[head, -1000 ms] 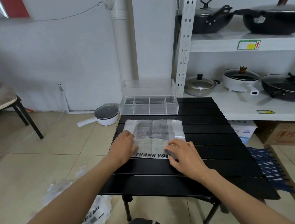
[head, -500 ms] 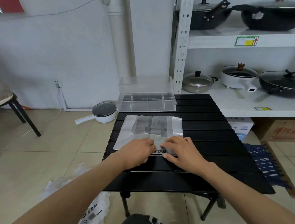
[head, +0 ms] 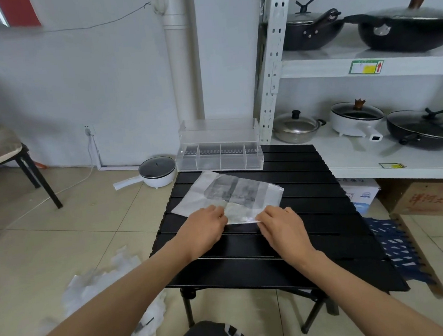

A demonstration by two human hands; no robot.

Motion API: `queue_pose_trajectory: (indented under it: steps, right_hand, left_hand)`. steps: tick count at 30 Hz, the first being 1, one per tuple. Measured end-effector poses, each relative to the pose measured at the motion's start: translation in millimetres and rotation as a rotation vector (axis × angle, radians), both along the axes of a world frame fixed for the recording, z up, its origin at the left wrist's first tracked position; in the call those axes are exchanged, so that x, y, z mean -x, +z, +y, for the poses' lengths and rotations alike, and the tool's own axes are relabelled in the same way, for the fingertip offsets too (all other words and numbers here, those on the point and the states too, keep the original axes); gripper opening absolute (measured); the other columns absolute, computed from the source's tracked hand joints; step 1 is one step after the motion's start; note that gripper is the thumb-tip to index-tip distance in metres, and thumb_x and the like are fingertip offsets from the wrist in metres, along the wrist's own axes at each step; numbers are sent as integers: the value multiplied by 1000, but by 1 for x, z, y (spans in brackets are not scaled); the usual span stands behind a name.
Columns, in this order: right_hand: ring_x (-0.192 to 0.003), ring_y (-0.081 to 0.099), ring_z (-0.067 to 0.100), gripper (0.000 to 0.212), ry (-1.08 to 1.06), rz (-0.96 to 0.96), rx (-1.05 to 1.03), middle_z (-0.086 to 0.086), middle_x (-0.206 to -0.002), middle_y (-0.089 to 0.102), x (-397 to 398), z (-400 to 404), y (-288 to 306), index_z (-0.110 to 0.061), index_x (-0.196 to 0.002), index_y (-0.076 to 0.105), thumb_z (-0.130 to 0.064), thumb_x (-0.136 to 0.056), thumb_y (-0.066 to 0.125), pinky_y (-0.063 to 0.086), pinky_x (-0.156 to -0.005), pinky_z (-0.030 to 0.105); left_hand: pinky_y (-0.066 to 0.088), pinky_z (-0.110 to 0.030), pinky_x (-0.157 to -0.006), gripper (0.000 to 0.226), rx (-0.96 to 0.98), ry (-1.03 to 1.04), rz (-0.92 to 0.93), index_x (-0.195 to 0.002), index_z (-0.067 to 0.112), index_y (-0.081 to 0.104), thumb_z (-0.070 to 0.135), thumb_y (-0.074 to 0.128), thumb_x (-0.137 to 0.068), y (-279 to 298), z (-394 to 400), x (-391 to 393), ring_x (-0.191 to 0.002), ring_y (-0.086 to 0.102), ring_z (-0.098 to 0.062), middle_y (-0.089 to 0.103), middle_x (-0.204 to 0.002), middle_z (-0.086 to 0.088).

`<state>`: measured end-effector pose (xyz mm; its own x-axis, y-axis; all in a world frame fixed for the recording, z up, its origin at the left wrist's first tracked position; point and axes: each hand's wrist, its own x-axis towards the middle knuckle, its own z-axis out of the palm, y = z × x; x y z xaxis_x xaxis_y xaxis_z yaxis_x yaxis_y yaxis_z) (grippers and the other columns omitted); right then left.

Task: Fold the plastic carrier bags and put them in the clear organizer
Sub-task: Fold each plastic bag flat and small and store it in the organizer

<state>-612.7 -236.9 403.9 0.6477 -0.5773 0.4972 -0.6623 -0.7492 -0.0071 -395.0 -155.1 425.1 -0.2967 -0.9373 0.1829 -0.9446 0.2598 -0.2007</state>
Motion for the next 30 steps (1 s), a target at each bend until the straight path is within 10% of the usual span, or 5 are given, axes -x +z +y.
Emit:
queue_pose_trajectory:
  steps: [8,13,18,21,30]
  right_hand:
    - [-86,54,8,15,361,6,-21,-11,-92,61,-9,23,-3,-27,-102,67,-27,-88,64,35,-75,24]
    - [-117,52,7,47,100,-102,-163,-14,-125,58,20,-2,-10,-30,-126,60,-31,-81,72,31,-97,26]
    - [-122,45,-1,61,73,-91,-379,-23,-132,54,28,-13,-6,-39,-133,53,-28,-78,77,27,-98,21]
    - [-115,45,-5,50,109,-108,-383,-25,-125,58,19,-11,-7,-42,-128,58,-7,-92,60,24,-97,15]
    - [-94,47,0,24,33,-126,-471,-22,-97,56,4,-14,-7,-48,-94,67,-34,-78,79,27,-85,26]
  left_hand:
    - [35,-28,-44,15,41,119,-16,-71,16,59,20,74,-72,-11,15,8,-59,51,-20,55,-70,-2]
    - [46,-29,-91,31,6,92,388,-125,21,59,20,46,-97,-14,41,-27,-109,53,-18,57,-121,1]
    - [34,-19,-106,36,-106,-17,587,-128,29,59,15,50,-96,-16,60,-58,-123,48,-3,56,-131,12]
    - [32,-19,-107,38,-133,-8,627,-128,33,58,15,52,-95,-19,63,-62,-124,47,1,56,-132,16]
    - [51,-28,-89,17,-85,292,929,-102,22,65,33,63,-89,-15,43,-52,-98,59,-2,63,-105,16]
